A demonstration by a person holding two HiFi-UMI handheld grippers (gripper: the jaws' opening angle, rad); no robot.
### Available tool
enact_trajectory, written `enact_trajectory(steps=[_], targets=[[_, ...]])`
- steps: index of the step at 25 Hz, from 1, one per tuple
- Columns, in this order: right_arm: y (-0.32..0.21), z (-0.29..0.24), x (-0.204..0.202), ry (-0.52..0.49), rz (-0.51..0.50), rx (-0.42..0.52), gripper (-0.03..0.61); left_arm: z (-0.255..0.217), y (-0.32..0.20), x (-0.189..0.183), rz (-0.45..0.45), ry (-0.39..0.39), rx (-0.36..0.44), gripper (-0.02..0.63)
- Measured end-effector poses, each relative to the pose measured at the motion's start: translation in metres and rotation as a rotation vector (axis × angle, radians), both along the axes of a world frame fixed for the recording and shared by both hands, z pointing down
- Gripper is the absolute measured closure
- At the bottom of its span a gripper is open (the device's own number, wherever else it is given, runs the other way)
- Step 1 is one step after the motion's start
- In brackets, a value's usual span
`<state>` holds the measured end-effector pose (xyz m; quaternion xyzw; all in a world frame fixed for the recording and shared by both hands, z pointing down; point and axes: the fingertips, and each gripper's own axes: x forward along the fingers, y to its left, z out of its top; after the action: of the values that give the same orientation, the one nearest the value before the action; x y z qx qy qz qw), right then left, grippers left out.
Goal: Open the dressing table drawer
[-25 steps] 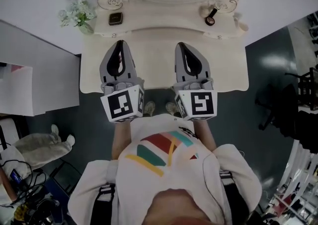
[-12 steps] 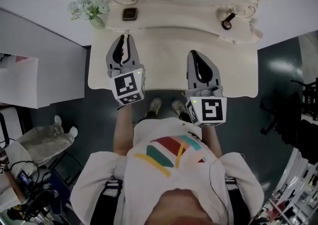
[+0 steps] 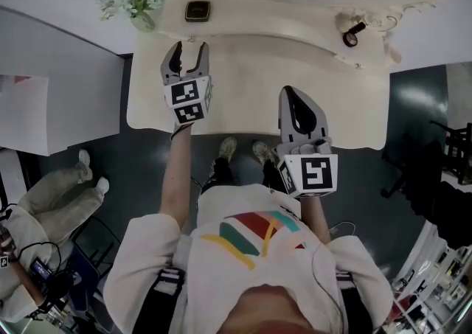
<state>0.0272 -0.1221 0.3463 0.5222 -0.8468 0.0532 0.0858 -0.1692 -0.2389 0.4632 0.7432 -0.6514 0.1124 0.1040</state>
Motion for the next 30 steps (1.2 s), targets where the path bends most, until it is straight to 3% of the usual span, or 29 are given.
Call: enact_trajectory(steps=[3,11,30], targets=[[-0.002,0.01,-0.006,0.009,-0.009,-0.025,0.578,0.025,-0.012,-0.009,-0.007,0.03,-0.053,0.399],[-0.004,0.038,-0.014,0.024,-0.01,-0.082,0.578,0.077,-0.038,-0.017,0.008,0.002,-0.16,0.41],[0.007,0.062,-0.022,0.047,-0.003,-0.132,0.578,0.112,-0.05,-0.028,0.009,-0.042,-0.257,0.504]])
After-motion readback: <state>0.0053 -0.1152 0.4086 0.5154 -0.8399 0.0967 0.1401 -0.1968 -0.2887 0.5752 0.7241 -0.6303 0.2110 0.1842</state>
